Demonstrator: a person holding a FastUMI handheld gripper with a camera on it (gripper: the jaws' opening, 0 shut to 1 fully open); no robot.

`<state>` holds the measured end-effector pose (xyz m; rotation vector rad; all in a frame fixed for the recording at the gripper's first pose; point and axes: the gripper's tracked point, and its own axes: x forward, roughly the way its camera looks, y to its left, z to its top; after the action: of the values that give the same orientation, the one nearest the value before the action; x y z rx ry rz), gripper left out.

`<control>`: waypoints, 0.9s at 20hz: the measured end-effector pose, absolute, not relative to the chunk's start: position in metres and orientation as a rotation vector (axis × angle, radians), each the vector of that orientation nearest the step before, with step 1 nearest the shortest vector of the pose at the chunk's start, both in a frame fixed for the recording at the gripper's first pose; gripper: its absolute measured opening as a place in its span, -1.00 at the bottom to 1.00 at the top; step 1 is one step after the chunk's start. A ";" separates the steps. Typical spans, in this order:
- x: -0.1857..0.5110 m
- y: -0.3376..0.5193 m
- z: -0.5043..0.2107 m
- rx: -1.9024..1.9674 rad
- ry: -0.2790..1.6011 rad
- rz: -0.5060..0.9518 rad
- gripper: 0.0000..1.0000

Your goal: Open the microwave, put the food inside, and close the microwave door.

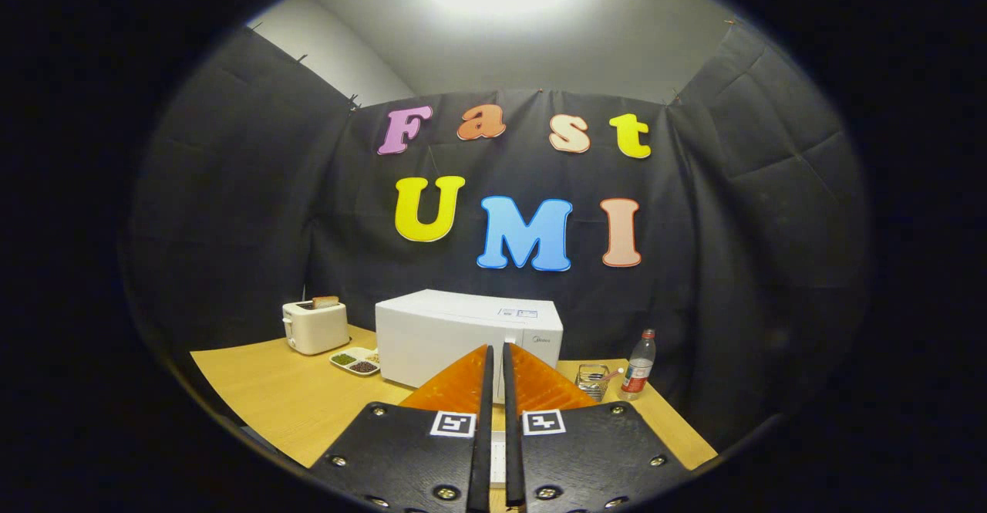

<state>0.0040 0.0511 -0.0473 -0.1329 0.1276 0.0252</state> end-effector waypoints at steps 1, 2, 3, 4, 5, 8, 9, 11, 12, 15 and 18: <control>-0.003 0.056 -0.039 -0.130 0.115 0.039 -0.85; -0.006 0.055 -0.031 -0.125 0.097 0.043 -0.84; -0.010 0.054 -0.027 -0.121 0.089 0.038 -0.84; -0.012 0.053 -0.027 -0.123 0.092 0.033 -0.85; -0.015 0.055 -0.027 -0.126 0.097 0.036 -0.85; -0.020 0.058 -0.022 -0.140 0.100 0.031 -0.17; -0.021 0.055 -0.019 -0.151 0.091 0.013 0.39; -0.025 0.052 -0.012 -0.149 0.071 -0.024 0.79; -0.025 0.053 -0.010 -0.140 0.063 -0.030 0.86; -0.028 0.053 -0.010 -0.109 0.064 -0.018 0.90; -0.026 0.048 -0.007 -0.097 0.059 -0.027 0.90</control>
<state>-0.0264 0.0482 -0.0075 -0.0967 0.0592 -0.0265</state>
